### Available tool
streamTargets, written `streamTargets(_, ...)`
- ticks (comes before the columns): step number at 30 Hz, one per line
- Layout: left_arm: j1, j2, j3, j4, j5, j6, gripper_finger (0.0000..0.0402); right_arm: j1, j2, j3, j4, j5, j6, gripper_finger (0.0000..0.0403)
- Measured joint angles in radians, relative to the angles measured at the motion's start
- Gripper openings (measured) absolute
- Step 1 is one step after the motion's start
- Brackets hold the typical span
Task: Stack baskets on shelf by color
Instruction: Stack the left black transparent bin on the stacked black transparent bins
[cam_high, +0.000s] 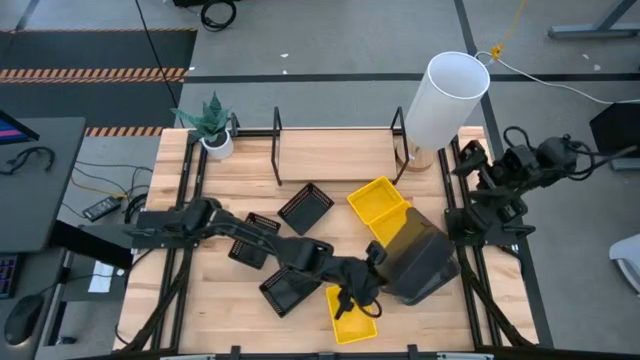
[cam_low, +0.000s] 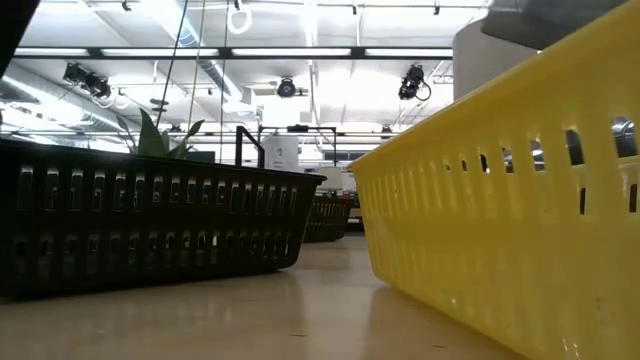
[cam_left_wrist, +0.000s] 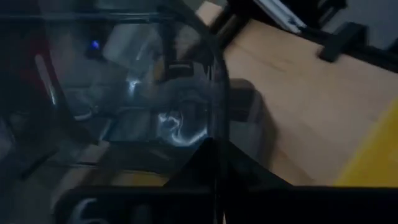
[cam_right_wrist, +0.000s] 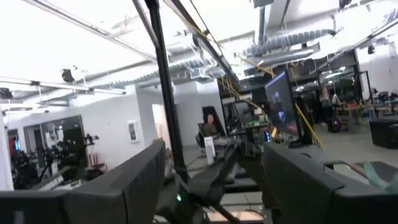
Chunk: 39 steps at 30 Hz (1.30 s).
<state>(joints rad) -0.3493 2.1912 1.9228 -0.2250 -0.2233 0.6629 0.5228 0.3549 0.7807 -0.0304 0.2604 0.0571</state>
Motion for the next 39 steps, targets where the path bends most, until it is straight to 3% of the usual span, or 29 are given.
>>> streamTargets(10,0.052,0.058,0.001,0.012,0.126,-0.022,0.0005,0.000,-0.008,0.000,-0.047,-0.003,0.001,0.0270)
streamTargets(29,-0.027,0.060,0.071,-0.373,0.132,-0.085,0.0004,0.000,-0.008,0.000,-0.054,-0.002,0.016,0.0270)
streamTargets(39,-0.032,0.060,0.102,-0.391,0.128,-0.094,0.0007,0.000,-0.008,0.000,-0.054,-0.002,0.019,0.0270)
